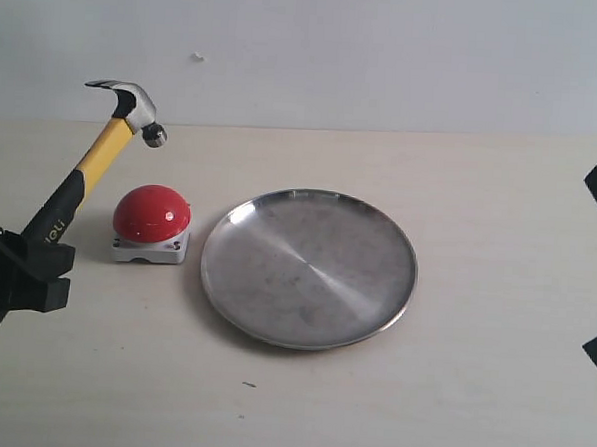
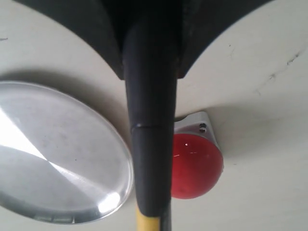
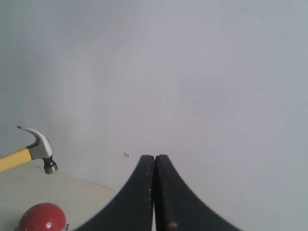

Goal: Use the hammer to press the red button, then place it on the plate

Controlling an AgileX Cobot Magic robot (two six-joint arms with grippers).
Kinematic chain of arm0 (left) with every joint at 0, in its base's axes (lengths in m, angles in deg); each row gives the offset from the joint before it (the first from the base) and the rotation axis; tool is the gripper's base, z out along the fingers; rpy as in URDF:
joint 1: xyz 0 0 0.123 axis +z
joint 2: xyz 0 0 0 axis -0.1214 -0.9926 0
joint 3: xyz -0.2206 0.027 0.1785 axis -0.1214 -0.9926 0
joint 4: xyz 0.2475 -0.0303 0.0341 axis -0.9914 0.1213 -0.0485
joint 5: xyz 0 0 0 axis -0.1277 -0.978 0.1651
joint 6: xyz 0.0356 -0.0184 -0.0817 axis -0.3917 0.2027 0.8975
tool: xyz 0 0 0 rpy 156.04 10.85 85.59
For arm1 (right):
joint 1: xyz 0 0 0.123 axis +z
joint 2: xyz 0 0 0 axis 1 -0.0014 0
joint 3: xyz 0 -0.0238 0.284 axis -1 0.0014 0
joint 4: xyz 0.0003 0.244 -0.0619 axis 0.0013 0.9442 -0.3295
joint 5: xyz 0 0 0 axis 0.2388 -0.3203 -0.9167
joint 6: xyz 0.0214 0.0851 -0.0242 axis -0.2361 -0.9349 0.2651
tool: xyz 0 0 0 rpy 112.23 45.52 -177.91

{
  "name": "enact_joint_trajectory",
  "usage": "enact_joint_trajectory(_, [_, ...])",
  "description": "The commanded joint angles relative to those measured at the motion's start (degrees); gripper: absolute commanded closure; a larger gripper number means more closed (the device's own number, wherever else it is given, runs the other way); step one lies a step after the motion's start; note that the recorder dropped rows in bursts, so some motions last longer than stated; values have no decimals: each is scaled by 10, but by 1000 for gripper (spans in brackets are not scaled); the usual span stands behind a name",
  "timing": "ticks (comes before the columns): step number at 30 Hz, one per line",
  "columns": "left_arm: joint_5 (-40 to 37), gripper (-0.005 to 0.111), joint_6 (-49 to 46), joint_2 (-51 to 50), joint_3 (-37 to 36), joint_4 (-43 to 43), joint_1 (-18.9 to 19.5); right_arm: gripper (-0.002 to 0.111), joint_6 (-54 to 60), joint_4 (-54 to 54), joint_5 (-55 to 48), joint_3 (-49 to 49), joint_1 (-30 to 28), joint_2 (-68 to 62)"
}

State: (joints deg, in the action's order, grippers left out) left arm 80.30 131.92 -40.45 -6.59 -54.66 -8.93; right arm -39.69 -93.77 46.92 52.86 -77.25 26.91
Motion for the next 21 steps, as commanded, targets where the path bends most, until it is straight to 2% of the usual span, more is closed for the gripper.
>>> enact_joint_trajectory(1, [34,107,-1,9,4,4,0,108,9,5,2,3,0,61])
enact_joint_trajectory(10, [34,107,0,9,4,4,0,108,18,93,-158,3,0,195])
enact_joint_trajectory(13, [28,107,0,9,4,4,0,108,31,168,-284,3,0,227])
enact_joint_trajectory(16, [11,107,1,9,4,5,0,108,86,289,-385,3,0,241])
enact_joint_trajectory(19, [-9,107,2,8,4,7,0,108,120,359,-428,3,0,241])
enact_joint_trajectory(21, [-11,107,3,8,4,9,0,108,121,369,-446,3,0,241])
